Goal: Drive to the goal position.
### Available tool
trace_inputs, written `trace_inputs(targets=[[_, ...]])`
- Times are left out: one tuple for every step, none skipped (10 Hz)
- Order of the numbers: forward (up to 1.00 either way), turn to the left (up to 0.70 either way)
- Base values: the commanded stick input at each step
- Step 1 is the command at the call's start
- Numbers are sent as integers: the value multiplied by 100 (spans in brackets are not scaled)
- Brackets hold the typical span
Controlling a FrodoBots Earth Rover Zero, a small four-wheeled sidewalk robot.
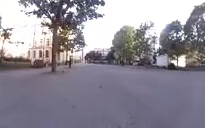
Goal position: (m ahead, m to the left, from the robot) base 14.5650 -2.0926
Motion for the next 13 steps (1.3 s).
trace_inputs(targets=[[70,0],[70,0],[70,0],[70,0],[70,0],[70,0],[70,0],[70,0],[70,0],[70,0],[70,-22],[70,-24],[70,-24]])
